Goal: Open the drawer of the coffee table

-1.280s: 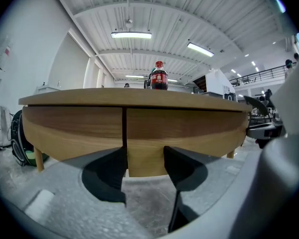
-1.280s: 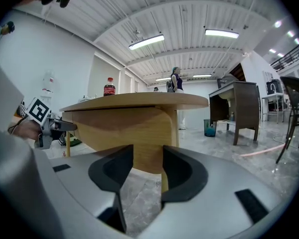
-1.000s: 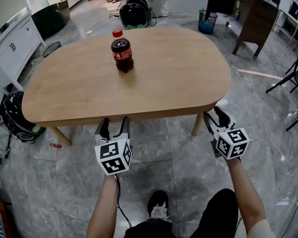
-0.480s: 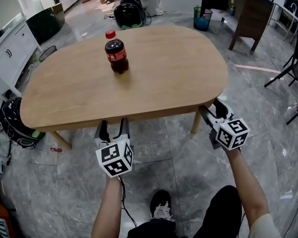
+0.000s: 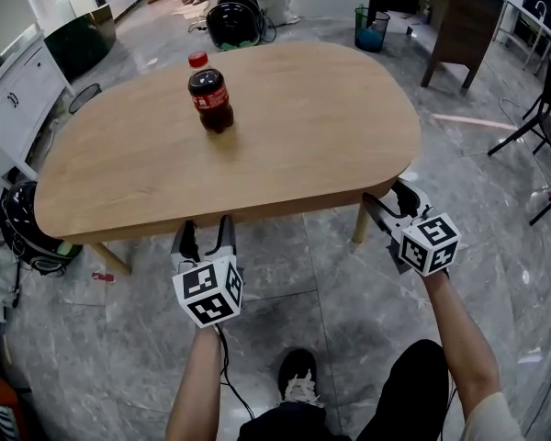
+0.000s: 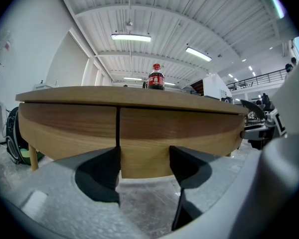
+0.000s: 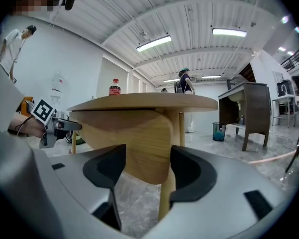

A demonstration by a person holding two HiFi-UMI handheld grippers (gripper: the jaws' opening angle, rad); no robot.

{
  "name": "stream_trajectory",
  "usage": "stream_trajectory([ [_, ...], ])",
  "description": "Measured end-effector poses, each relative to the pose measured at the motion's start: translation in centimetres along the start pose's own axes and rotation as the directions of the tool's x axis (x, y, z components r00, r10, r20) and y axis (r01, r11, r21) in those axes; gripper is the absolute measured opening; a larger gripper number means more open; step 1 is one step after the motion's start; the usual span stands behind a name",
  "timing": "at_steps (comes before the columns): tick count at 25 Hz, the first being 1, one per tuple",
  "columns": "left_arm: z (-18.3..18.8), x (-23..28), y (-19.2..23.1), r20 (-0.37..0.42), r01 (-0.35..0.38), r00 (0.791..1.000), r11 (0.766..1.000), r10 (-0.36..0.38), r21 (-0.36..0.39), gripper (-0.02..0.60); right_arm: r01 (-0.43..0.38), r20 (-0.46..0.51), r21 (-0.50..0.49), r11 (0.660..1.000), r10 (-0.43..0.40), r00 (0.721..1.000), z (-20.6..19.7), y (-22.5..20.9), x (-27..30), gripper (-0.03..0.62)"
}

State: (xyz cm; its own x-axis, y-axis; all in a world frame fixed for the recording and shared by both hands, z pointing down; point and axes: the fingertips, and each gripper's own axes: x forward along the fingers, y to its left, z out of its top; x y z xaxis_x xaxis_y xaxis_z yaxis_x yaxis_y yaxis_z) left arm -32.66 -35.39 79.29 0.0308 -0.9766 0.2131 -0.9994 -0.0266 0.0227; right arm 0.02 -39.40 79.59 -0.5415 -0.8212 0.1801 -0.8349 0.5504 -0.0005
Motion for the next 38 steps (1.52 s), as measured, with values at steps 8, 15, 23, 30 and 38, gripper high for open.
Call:
stream_trajectory([
  [8, 0.0, -0.2, -0.2, -0.019, 0.012, 1.0, 1.0, -0.012, 0.002, 0.298, 0.017, 0.01, 0.036, 0.999, -0.018, 1.0, 0.2, 0.1, -0.4, 0.285],
  [15, 0.1, -0.7, -0.1, -0.004, 0.002, 1.0, 1.0, -0.002, -0.005, 0.298, 0.009, 0.016, 0.033, 0.999, -0.009, 1.0, 0.0, 0.4, -0.7, 0.284],
  [23, -0.4, -1.7, -0.1, -0.007, -0.007, 1.0, 1.0, 0.007, -0.012, 0.298, 0.032, 0.023, 0.056, 0.998, -0.033, 0.999, -0.2, 1.0, -1.5, 0.291],
  [30, -0.6, -2.8, -0.4, -0.008, -0.003, 1.0, 1.0, 0.003, -0.01, 0.298, 0.051, 0.023, 0.068, 0.996, -0.053, 0.998, -0.3, 1.4, -2.6, 0.301],
  [38, -1.0, -3.9, -0.2, -0.016, -0.008, 1.0, 1.0, 0.007, -0.012, 0.298, 0.05, 0.001, 0.078, 0.996, -0.051, 0.999, -0.6, 2.2, -3.2, 0.302],
])
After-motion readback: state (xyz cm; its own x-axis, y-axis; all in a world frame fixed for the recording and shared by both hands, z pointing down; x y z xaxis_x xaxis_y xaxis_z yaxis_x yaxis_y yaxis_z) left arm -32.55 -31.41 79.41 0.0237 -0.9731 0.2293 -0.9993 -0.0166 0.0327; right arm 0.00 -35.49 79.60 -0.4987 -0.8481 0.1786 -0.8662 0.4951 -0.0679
